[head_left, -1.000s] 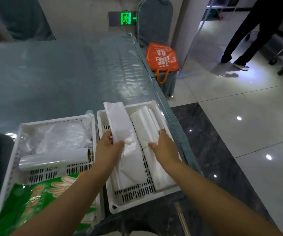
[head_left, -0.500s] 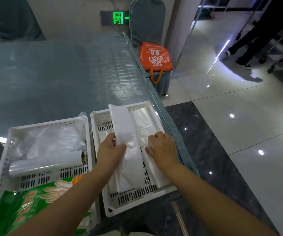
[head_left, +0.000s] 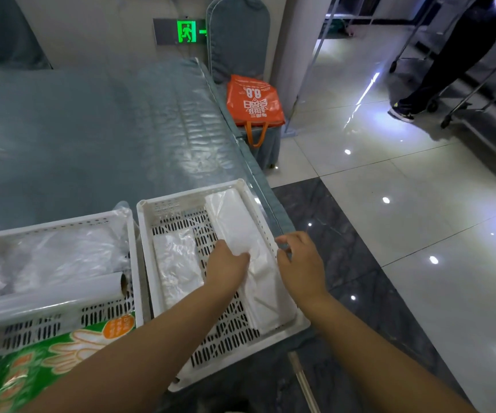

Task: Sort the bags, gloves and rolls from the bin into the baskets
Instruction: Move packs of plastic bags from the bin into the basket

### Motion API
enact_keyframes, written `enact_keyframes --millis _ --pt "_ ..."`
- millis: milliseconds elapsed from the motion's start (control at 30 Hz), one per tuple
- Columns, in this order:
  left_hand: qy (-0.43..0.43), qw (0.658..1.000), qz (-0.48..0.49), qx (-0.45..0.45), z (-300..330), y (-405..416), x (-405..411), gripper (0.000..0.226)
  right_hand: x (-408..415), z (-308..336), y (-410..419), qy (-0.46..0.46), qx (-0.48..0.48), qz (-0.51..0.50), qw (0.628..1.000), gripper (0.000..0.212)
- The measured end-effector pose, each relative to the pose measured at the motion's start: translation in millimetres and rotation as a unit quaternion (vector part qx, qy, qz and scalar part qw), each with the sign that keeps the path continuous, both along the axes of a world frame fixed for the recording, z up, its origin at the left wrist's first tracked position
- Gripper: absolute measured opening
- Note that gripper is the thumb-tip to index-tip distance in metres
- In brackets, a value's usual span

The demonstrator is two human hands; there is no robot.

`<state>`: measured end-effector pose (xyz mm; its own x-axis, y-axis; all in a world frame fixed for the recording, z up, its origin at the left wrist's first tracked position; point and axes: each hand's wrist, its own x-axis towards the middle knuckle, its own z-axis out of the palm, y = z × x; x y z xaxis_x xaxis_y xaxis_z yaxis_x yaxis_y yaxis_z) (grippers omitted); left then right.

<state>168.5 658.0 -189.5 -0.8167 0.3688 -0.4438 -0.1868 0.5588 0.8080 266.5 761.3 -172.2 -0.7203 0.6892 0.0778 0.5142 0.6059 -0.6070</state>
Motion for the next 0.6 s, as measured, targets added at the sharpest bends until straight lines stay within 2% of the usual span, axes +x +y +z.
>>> enact_keyframes --millis 100,200,333,467,600 --pt "0.016 0.997 -0.071 -0.031 2.4 4.7 -1.9 0.030 -0.2 -2.5 -2.2 0.000 0.000 0.002 1.000 0.020" --pt "0.030 0.994 -0.093 -0.055 4.1 0.9 -1.8 0.034 -2.3 -3.5 -2.2 -0.009 -0.001 0.012 1.000 0.021" --pt "0.108 0.988 -0.064 -0.087 -5.9 -6.4 8.4 0.068 -4.7 -6.1 -0.3 -0.027 -0.002 0.034 0.999 0.023" --pt "-0.030 0.999 -0.020 0.018 -6.6 1.2 24.0 0.079 -5.2 -13.0 -1.5 -0.036 -0.027 0.043 0.998 0.024" --pt "-0.035 0.996 -0.066 0.051 -8.2 7.6 30.2 0.084 -5.1 -20.8 -2.9 -0.015 -0.018 0.034 0.999 0.023"
